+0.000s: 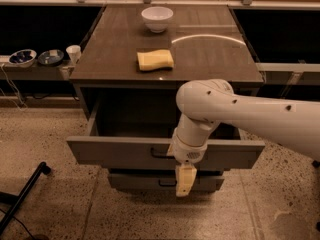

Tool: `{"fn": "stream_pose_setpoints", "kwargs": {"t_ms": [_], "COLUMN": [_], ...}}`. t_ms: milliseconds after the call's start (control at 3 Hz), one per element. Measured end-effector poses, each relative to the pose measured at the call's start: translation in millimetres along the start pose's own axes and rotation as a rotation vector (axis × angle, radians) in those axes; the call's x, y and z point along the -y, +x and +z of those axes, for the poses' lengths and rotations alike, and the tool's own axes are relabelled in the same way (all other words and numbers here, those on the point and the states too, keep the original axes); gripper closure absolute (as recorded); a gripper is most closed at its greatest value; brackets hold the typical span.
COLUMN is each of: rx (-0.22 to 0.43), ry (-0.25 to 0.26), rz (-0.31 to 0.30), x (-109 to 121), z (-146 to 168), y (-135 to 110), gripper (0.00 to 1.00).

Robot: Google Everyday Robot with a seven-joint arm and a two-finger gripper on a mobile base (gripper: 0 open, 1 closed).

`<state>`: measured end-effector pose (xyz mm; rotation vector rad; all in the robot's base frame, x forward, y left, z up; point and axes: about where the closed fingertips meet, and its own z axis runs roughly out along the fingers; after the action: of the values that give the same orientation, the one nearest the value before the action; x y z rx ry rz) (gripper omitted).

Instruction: Open top drawer

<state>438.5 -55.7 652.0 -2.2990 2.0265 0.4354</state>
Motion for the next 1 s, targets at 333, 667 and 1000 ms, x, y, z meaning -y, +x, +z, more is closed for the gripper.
{"fn": "stream_pose_setpoints", "kwargs": {"t_ms": [333,667,1000], "rx": [0.013,0.03,0.033], "ry": [-0.001,0.013,0.056], "rz": [0.01,0.013,-0.006], "x": [-27.6,-63.5,-77.8], "z": [-1.1,-10.5,-27.4], "y": [0.3,-1.7,-6.8], "gripper": [0.32,0.33,0.32]}}
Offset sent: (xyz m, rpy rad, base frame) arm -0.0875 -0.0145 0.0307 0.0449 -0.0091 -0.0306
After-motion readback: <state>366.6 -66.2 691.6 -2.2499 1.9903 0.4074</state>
